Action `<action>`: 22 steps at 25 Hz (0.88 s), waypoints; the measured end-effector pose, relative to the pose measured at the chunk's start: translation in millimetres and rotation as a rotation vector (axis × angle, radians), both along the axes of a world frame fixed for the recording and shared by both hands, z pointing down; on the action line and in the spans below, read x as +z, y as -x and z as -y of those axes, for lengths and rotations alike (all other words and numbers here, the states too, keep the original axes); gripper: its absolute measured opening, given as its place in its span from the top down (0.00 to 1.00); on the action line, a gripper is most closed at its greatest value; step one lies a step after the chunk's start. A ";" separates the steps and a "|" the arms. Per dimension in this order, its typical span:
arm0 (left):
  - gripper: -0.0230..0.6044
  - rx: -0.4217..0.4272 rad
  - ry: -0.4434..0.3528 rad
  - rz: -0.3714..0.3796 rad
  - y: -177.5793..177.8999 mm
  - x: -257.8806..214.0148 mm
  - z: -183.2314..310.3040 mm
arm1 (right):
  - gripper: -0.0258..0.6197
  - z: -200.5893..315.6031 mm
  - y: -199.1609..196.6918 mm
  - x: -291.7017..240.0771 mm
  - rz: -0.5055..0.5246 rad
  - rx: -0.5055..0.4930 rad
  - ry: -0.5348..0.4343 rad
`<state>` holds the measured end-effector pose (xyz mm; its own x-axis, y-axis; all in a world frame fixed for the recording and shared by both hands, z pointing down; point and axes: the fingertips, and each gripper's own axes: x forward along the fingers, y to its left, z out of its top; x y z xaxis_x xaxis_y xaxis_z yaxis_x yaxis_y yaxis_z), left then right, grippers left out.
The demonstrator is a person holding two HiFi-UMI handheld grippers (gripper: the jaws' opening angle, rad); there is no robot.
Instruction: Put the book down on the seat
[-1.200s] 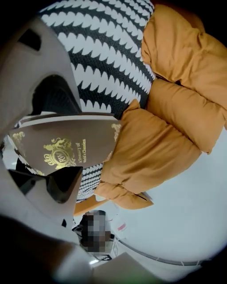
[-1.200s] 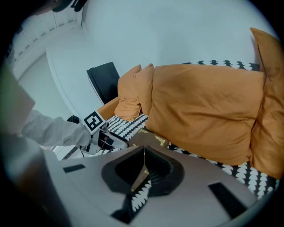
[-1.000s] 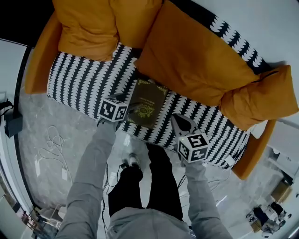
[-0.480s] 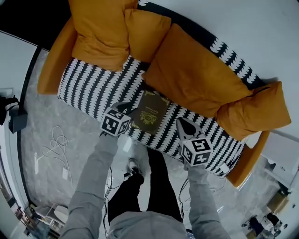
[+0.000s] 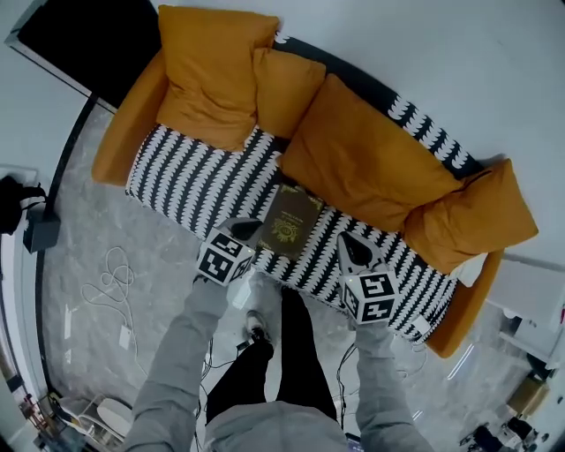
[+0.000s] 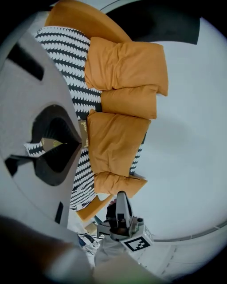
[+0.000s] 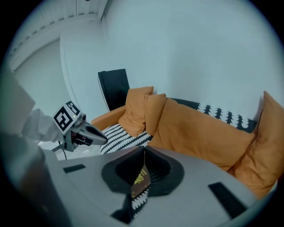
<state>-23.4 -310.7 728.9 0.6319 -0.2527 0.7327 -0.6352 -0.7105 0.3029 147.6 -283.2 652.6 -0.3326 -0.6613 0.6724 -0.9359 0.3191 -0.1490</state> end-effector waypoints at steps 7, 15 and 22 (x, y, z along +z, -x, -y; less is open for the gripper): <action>0.92 -0.001 -0.094 -0.026 11.7 -68.2 -28.3 | 0.91 -20.6 24.0 -55.5 -0.004 -0.032 -0.078; 0.92 -0.034 -0.197 -0.066 41.2 -142.3 -58.6 | 0.91 -60.1 56.2 -129.2 0.009 -0.039 -0.153; 0.92 -0.028 -0.299 -0.129 46.4 -219.6 -96.7 | 0.91 -92.1 74.3 -207.4 0.025 -0.047 -0.250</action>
